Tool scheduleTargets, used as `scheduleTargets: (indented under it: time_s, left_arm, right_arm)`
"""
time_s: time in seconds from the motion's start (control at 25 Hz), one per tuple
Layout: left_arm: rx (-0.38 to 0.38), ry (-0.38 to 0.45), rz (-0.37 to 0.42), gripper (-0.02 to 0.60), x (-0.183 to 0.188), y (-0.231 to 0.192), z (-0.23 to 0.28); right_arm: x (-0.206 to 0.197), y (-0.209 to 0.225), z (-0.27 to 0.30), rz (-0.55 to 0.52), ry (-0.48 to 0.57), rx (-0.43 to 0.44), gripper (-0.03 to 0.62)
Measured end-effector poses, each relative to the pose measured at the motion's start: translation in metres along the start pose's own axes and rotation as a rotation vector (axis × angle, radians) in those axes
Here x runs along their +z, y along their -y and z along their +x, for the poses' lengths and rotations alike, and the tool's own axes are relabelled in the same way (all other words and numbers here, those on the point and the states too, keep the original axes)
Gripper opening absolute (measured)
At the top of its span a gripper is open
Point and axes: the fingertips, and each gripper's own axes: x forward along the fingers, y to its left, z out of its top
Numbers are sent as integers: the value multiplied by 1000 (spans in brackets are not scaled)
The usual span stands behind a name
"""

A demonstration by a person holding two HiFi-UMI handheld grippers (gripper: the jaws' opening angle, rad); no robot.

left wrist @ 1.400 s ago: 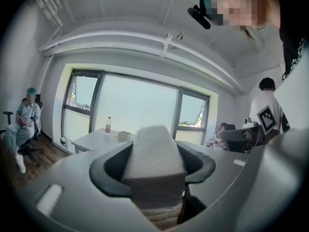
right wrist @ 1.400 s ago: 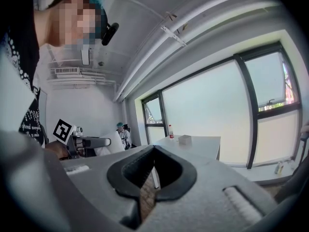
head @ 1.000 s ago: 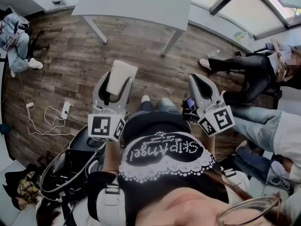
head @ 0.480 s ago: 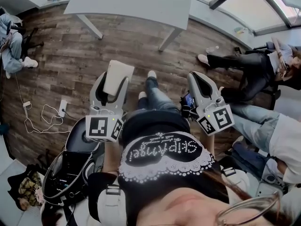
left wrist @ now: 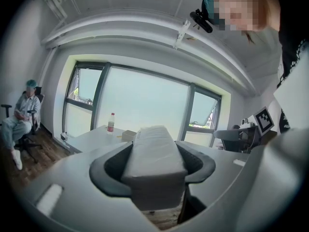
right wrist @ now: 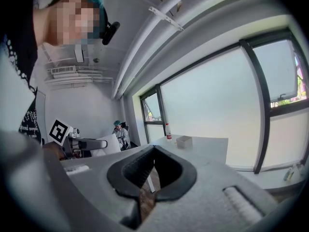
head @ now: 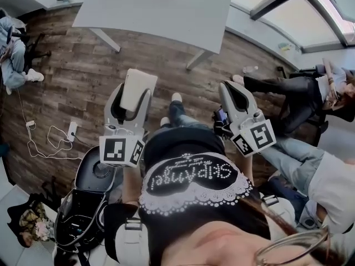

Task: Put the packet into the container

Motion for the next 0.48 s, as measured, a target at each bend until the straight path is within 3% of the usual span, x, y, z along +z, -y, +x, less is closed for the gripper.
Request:
scheduleTargets:
  time_s: [0.48]
  left_arm:
    - [22,0,-13,276,4,-15,57]
  right_arm:
    - [10,45,45,4,-16,21,2]
